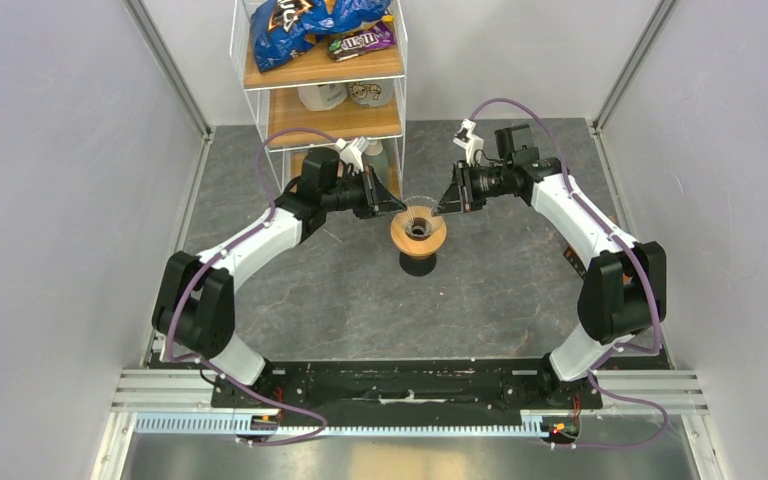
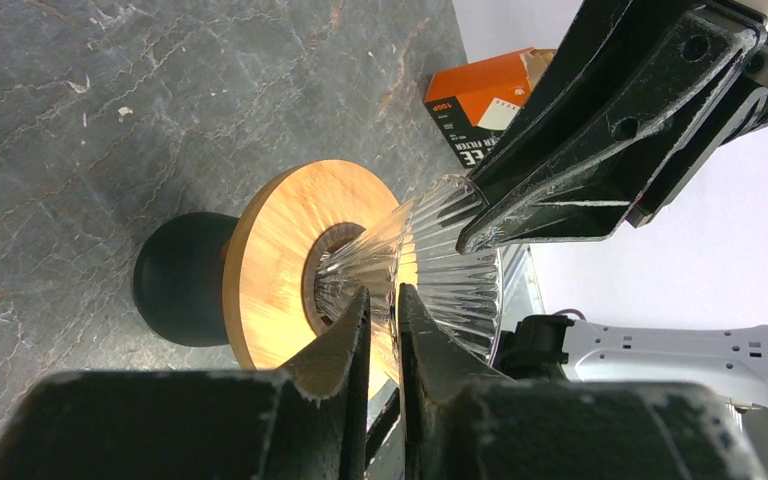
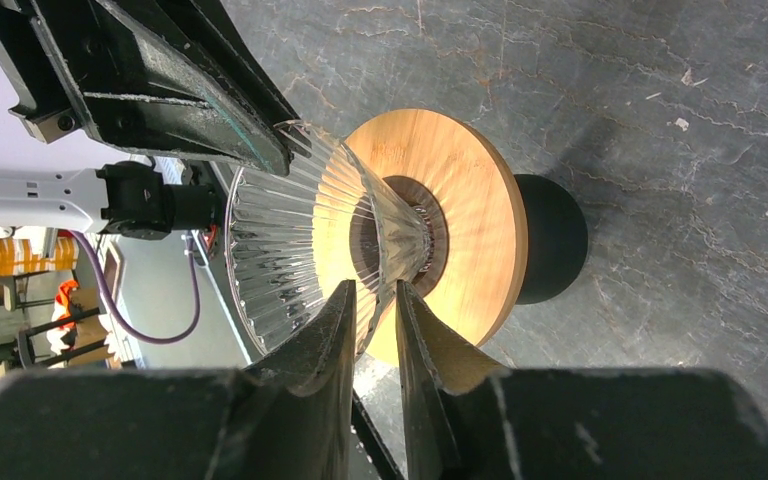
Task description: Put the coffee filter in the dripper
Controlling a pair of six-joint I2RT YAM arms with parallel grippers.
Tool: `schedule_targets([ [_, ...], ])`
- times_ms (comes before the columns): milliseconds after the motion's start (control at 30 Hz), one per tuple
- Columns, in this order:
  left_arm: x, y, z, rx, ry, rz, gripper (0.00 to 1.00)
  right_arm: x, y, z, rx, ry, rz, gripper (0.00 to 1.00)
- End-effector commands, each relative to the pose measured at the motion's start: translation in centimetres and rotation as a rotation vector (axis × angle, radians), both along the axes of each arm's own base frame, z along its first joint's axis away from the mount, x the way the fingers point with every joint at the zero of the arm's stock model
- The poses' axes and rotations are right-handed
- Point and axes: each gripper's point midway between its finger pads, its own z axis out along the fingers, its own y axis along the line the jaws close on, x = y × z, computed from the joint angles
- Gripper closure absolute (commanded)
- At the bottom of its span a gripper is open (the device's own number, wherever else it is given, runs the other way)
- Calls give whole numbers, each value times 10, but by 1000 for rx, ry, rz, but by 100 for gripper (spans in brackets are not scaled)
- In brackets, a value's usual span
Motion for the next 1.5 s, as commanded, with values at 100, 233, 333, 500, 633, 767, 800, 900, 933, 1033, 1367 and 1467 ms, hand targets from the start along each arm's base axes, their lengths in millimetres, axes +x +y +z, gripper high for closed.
schedule_targets([
  [100,-31,12,-89,203,194,-31,83,3,-7,-31,-96,24,-8,74],
  [233,-31,9,-72,179,156,-43,83,0,-11,-49,-126,43,2,74],
  [333,-36,7,-63,175,123,-51,83,-1,-11,-54,-123,46,8,74],
  [500,-43,6,-61,183,100,-64,83,-1,-12,-54,-127,37,9,74],
  [633,-45,8,-76,211,122,-59,82,1,-11,-47,-123,22,6,74],
  [767,-41,8,-91,234,157,-57,82,3,-10,-37,-118,12,4,74],
  [800,-41,7,-94,237,167,-58,82,3,-11,-35,-118,10,3,74],
  [900,-40,6,-101,243,186,-59,82,2,-11,-37,-126,13,5,74],
  [933,-40,7,-103,247,189,-58,82,2,-12,-39,-130,19,3,74],
  [1033,-40,8,-107,256,196,-56,82,2,-14,-44,-139,29,-1,73],
  [1367,-43,8,-73,222,106,-71,82,-3,-16,-62,-155,29,24,73],
  [1467,-48,9,-67,225,72,-68,82,-1,-15,-59,-148,22,20,73],
])
